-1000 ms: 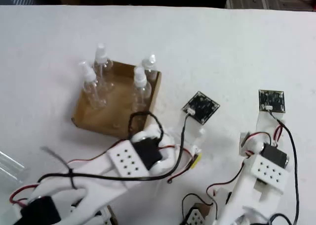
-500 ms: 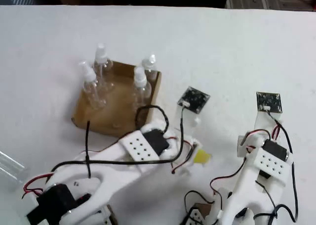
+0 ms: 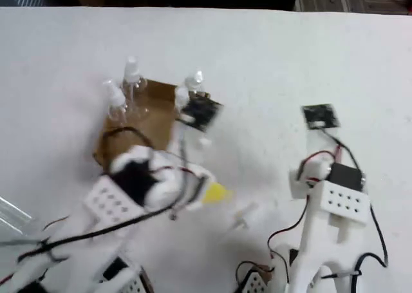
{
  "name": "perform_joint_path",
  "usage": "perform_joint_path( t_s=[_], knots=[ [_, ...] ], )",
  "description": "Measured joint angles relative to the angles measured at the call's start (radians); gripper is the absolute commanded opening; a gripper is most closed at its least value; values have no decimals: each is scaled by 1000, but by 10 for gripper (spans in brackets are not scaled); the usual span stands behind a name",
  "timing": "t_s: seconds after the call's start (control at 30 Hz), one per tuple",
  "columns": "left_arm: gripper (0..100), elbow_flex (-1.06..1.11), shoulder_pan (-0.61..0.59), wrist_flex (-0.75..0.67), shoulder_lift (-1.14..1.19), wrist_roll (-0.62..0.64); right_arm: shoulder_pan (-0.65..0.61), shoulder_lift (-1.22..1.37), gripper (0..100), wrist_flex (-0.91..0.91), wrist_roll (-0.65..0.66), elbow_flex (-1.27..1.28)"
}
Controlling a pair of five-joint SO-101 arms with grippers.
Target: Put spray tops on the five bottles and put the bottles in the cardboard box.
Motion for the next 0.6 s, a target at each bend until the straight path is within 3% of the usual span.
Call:
perform_joint_path(
  t_s=[0.13,0.3,0.43,0.6],
  knots=[
    [312,0,-218,115,-133,-41,-107,5,31,15,66,0],
    [312,0,-601,176,-207,-92,-210,5,32,95,176,0],
    [312,0,-884,176,-213,-176,-331,5,32,238,413,0],
    [312,0,-1063,175,-215,-261,-353,3,63,270,749,0]
  ],
)
